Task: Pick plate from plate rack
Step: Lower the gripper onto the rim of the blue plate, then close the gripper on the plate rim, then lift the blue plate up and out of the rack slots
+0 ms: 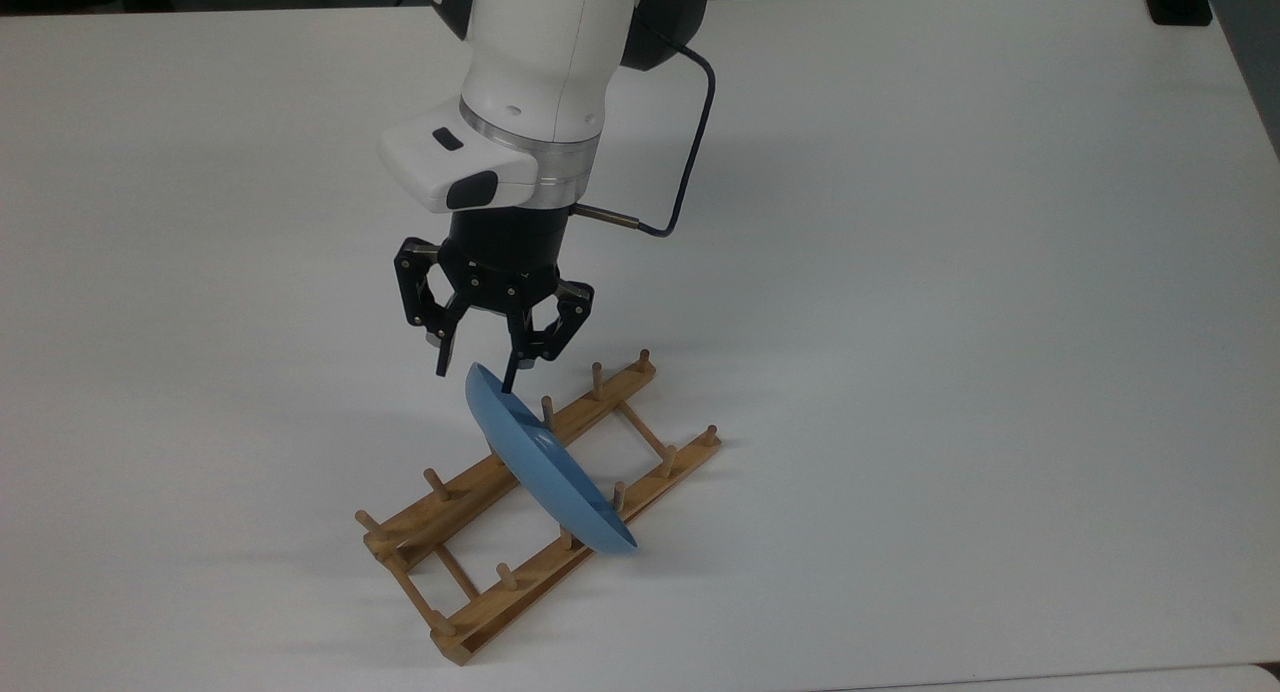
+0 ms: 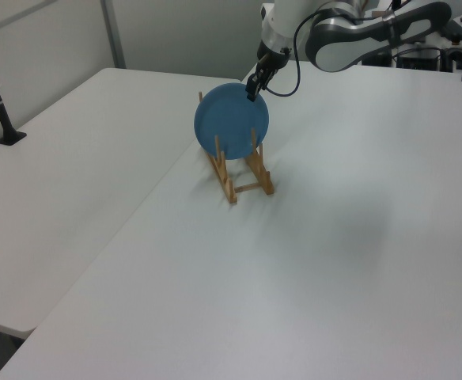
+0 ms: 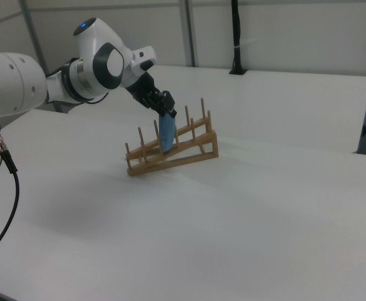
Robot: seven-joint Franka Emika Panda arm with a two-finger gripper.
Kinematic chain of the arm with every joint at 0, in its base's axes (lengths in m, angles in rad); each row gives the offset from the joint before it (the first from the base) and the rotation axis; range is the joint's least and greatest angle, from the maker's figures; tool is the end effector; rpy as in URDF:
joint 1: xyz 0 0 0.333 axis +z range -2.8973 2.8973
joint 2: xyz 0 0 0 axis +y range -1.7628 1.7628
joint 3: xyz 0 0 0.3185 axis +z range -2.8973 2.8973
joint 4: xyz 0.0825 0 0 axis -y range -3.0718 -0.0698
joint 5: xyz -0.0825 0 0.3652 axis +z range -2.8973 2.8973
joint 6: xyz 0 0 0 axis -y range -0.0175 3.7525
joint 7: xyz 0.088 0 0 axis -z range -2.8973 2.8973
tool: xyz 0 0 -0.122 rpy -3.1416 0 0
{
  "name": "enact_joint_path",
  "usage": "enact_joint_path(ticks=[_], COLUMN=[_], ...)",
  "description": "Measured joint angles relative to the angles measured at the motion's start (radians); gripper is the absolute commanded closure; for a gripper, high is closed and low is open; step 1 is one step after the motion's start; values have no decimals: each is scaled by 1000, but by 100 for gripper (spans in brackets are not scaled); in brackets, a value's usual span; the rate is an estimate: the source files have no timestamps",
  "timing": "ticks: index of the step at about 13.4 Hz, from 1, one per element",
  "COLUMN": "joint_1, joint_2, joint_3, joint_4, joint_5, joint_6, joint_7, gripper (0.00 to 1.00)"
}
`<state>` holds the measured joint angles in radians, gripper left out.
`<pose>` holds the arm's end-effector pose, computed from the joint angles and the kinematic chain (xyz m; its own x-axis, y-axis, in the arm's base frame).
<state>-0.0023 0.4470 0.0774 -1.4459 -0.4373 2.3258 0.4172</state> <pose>0.7159 0.0315 0.4763 0.8710 -0.0595 0.4877 -0.1724 -0.9665 0.1901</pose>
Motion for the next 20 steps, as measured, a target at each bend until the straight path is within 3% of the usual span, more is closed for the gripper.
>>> enact_joint_path(ticks=[5, 8, 13, 17, 20], joint_1=[0, -3, -13, -38, -45], joint_2=[4, 4, -2, -77, -115], joint_3=[0, -2, -8, -8, -8], joint_4=[6, 7, 29, 51, 49], joint_5=[-18, -35, -57, -58, -6], joint_6=[9, 9, 9, 9, -25], joint_7=[1, 1, 1, -10, -16], gripper=[91, 100, 100, 100, 100])
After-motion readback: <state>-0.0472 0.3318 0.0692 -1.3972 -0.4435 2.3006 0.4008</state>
